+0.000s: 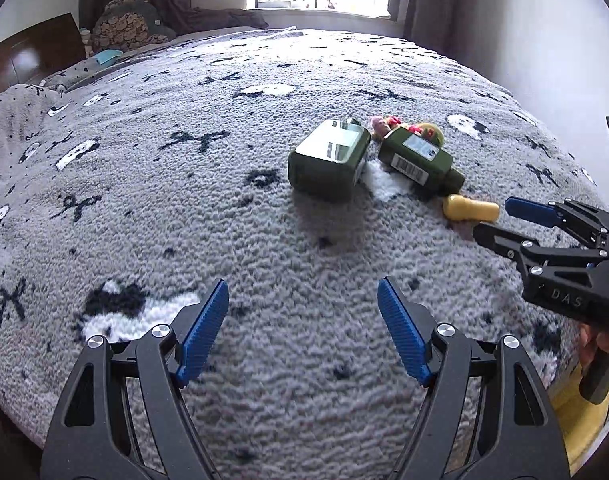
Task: Collect trash
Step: 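Raise both tools back over the bed, then grasp the yellow cylinder with the right tool while the left tool grasps the large green bottle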
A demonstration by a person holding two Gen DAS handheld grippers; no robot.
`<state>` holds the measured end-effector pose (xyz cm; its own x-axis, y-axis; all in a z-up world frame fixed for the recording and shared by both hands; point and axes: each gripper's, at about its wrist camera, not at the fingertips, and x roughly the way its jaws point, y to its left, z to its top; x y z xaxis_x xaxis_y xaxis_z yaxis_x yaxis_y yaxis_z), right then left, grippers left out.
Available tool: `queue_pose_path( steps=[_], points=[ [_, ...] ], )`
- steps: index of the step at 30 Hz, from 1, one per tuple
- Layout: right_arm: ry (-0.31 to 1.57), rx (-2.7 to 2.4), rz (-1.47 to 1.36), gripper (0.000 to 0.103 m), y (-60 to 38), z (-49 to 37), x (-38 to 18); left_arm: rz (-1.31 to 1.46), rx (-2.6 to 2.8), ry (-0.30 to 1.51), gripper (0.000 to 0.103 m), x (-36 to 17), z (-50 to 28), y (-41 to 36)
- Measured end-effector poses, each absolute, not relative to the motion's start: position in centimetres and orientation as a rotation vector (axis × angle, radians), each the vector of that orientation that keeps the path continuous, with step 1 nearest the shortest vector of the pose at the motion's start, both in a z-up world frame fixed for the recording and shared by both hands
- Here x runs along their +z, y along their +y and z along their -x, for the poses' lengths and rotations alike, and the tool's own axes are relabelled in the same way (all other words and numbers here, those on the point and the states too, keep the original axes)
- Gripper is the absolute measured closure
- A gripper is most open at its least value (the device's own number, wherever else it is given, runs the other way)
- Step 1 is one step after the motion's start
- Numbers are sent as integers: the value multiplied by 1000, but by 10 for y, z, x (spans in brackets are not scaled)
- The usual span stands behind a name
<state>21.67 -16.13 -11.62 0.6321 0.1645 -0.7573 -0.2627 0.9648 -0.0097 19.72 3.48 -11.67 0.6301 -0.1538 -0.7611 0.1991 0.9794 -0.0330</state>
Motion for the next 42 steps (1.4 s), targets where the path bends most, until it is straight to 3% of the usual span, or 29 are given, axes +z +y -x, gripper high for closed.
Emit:
queue_pose_path(
  steps=[4,6,20,21,25,33,42],
  points=[
    [895,266,157,43,-148,-240,-129,-87,-180,864,28,-115,-226,31],
    [901,286,152,50,-147,-244,-131,-96,-176,860,27,-114,-238,28],
    [918,302,130,50,-169,-225,-127,-90,-215,909,24,-130,-306,-7],
    [914,301,128,50,-171,-223,-126,-86,-212,913,25,-131,-310,-8],
    [889,292,116,50,-183,-211,-118,-93,-227,911,45,-132,-310,-11],
    [850,281,97,50,-199,-185,-108,-95,-249,904,48,-128,-286,-7],
    [805,260,102,50,-210,-133,-103,-132,-286,838,52,-118,-204,-10]
  ],
)
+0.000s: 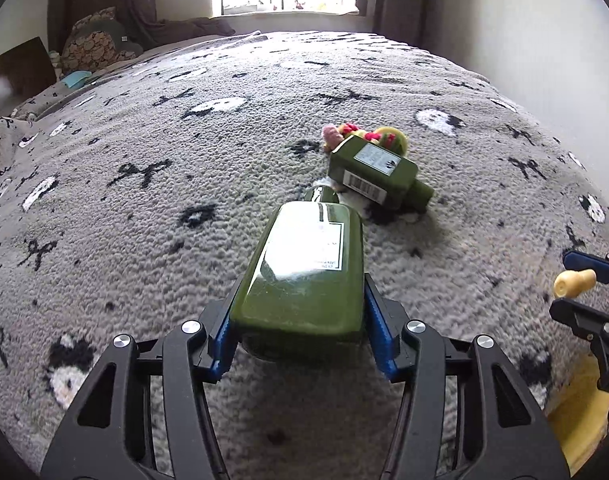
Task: Collect trash
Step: 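Grasp the yellow cylinder with the right tool while the left tool grasps the large green bottle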
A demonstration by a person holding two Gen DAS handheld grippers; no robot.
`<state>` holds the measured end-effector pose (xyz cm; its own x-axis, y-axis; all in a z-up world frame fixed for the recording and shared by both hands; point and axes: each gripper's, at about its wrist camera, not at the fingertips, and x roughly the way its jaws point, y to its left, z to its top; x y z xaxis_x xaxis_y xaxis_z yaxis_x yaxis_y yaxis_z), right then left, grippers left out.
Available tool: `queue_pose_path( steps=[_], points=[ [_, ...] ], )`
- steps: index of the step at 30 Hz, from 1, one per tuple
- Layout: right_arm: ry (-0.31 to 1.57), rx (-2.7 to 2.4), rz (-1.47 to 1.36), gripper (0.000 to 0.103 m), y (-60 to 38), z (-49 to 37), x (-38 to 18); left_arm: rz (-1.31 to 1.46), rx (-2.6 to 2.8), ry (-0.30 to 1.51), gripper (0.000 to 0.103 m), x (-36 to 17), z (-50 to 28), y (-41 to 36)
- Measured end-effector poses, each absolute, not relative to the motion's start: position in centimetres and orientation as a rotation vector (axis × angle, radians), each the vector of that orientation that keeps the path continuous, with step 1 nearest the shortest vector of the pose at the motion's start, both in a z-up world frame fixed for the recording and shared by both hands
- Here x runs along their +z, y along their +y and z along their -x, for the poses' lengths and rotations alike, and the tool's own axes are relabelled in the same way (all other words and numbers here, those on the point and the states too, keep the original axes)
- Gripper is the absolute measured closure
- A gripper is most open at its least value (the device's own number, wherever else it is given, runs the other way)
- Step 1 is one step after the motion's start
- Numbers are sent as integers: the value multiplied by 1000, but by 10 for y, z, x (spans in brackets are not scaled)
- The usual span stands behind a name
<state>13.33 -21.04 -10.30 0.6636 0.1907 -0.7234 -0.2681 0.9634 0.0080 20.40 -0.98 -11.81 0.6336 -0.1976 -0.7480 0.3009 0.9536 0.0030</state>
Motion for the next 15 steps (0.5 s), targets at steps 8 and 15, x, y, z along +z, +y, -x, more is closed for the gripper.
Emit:
queue_pose_path(
  steps=[8,15],
  points=[
    [746,254,95,50,-219,-78,-96,-185,-314,719,54,-98,-118,-14],
    [731,294,64,50,-220,-32,-98,-206,-354,697,54,-101,-42,-14]
  ],
)
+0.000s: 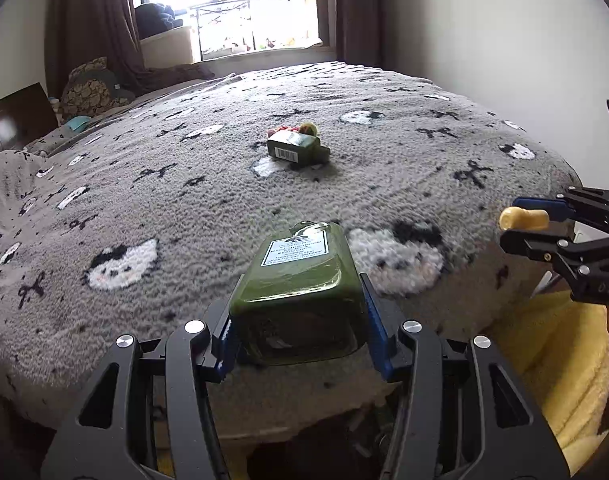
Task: Collect trash
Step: 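Grasp the yellow cylinder with the right tool while the left tool grasps the large green bottle, then lower the cylinder and green bottle into the bin and open both tools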
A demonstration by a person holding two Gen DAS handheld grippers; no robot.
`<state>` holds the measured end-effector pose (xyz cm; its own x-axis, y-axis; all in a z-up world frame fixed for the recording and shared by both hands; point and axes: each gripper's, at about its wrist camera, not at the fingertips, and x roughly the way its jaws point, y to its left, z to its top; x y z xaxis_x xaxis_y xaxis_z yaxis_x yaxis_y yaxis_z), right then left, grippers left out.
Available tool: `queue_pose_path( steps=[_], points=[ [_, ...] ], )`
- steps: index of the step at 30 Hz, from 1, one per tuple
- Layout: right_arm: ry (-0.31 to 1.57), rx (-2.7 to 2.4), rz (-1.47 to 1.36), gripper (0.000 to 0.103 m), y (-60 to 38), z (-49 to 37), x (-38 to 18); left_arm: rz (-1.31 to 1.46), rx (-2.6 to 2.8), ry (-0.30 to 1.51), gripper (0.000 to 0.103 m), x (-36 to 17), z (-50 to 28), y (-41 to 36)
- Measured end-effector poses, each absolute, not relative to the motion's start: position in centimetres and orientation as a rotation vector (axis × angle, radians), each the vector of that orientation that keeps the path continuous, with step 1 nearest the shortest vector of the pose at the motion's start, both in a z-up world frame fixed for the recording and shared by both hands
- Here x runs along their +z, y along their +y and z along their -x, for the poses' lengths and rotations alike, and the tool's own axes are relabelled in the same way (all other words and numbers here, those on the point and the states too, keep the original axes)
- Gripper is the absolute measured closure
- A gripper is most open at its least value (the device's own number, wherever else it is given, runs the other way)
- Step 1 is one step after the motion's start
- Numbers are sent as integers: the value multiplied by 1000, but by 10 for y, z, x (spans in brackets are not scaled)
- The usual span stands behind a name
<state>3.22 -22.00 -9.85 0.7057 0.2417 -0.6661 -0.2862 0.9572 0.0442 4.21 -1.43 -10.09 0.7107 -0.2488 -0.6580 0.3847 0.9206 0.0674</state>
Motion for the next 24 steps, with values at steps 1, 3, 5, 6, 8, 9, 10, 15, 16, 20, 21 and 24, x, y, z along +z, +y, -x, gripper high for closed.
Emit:
queue_pose_path(
  steps=[1,3,5,6,8,9,10,15,16,20,21,24],
  points=[
    [732,295,59,50,-220,-27,-100,-204,-358,703,54,-104,-33,-14],
    [737,298,50,50,-220,-16,-105,-201,-368,718,54,-111,-16,-13],
    [743,297,43,50,-219,-6,-110,-191,-375,734,54,-120,-2,-12],
    [748,293,41,50,-219,-1,-113,-182,-378,745,54,-125,4,-12],
    [761,283,38,50,-218,7,-120,-173,-384,769,54,-134,14,-12],
    [770,279,35,50,-218,11,-124,-170,-385,781,54,-139,18,-12],
    [779,277,31,50,-219,13,-128,-170,-389,794,54,-145,23,-13],
    [852,286,-5,50,-217,22,-151,-174,-431,889,54,-178,38,-21],
    [863,288,-9,50,-216,23,-155,-172,-435,910,54,-185,40,-22],
    [901,279,-1,50,-210,24,-171,-162,-434,993,54,-216,40,-27],
    [911,275,1,50,-209,24,-175,-157,-426,1015,54,-223,39,-28],
    [943,278,-10,50,-204,22,-187,-142,-406,1075,54,-245,34,-28]
  ],
)
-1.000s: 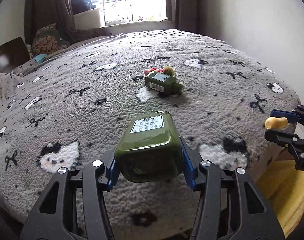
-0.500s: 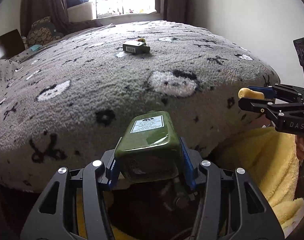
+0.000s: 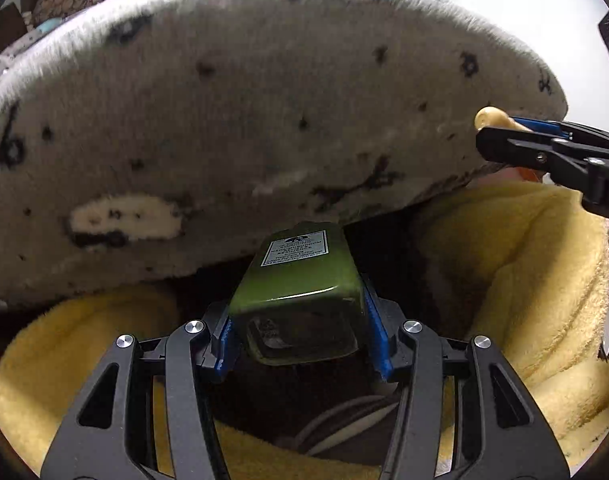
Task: Collect trash
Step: 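Lower the cylinder and green bottle into the bin and open both tools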
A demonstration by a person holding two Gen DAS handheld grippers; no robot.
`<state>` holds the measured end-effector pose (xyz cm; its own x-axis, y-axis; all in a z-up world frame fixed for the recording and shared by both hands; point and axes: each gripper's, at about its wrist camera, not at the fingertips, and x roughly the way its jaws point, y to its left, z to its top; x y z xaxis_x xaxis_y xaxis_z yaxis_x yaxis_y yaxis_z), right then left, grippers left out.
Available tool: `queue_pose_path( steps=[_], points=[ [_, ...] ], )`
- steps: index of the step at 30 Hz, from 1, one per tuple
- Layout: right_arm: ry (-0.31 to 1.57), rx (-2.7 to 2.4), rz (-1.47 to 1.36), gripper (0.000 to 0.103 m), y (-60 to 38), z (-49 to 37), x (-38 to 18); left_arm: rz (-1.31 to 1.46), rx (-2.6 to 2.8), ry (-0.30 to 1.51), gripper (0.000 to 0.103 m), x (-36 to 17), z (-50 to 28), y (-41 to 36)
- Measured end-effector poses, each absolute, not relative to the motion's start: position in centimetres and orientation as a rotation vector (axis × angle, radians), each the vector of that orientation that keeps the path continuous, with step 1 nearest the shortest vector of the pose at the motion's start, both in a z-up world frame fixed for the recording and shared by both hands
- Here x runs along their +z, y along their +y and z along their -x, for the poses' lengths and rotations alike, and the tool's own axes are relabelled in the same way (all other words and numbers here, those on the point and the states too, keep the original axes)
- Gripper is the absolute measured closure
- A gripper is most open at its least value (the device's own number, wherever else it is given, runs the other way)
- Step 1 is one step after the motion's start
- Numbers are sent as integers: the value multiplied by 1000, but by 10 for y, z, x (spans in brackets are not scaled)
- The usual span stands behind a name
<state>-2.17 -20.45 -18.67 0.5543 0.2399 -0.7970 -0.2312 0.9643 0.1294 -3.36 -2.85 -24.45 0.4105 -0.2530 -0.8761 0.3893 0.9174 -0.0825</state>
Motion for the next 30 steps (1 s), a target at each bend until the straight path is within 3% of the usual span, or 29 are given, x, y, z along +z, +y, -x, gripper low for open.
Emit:
queue_pose_path(
  steps=[18,30],
  points=[
    [1161,240,-64,50,-199,8,-266,-150,-413,1280,54,-318,14,-37],
    [1205,241,-105,50,-200,1,-286,-128,-421,1358,53,-349,5,-42]
  ],
)
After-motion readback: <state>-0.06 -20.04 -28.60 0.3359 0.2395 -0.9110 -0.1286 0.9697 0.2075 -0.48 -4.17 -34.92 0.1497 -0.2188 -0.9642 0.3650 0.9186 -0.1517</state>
